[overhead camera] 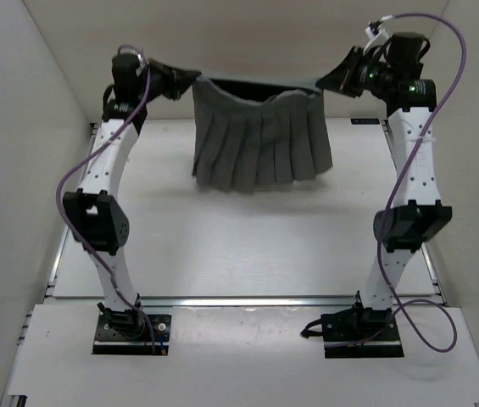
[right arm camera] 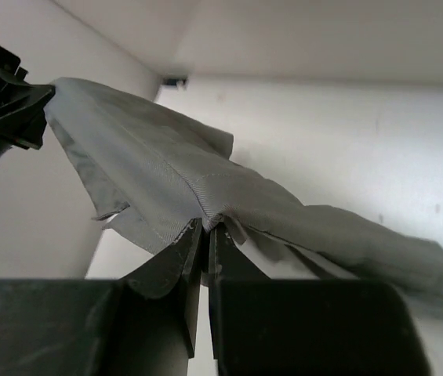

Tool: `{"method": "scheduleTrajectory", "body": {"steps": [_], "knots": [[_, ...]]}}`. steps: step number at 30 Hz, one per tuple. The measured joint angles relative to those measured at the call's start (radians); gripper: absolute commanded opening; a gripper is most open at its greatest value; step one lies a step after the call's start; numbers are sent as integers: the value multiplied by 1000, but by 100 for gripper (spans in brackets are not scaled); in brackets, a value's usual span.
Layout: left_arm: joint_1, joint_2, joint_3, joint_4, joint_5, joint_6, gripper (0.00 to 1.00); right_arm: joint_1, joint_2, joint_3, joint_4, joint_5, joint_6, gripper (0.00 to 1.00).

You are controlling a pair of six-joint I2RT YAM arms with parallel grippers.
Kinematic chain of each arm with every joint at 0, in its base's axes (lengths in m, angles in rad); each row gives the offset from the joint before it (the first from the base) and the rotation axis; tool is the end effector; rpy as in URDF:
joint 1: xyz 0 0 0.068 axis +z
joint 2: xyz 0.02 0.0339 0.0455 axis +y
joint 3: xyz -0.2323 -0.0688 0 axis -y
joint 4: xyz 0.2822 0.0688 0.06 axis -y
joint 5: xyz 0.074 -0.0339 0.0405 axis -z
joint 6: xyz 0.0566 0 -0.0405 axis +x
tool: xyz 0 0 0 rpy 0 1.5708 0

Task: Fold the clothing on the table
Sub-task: Flatten the skirt out

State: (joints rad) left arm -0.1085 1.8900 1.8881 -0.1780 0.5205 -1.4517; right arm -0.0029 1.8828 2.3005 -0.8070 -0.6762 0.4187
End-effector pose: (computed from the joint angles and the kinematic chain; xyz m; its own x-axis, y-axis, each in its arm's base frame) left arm 0.4904 -0.0817 0.3715 -0.5974 -0.8014 -0.0285 -0.1077 0.1154 -0.9875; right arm 0.4343 0.0342 0.4591 -0.5812 0.3188 -0.7487 -0.3726 0.7137 0.5932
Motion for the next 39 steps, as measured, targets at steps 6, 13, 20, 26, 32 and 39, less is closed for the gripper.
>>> {"method": "scheduleTrajectory", "body": {"steps": [6, 13, 20, 26, 32, 39], "knots": [[-16, 151, 431, -116, 61, 79, 0, -94, 217, 430, -3, -150, 83, 0], [-71, -449, -657, 156, 35, -4, 0, -80, 200, 497, -329, -144, -10, 0], [-47, -750, -1146, 140, 5, 16, 0, 0, 77, 157, -605, 7, -66, 0], [-13, -798, -1267, 98, -66, 98, 0, 80, -144, -160, -560, 255, -105, 0], [-8, -874, -1402, 83, -68, 134, 0, 204, -461, -597, -438, 344, -117, 0], [22, -985, -1565, 60, -77, 179, 5, 220, -687, -1151, -162, 299, -87, 0]]}}
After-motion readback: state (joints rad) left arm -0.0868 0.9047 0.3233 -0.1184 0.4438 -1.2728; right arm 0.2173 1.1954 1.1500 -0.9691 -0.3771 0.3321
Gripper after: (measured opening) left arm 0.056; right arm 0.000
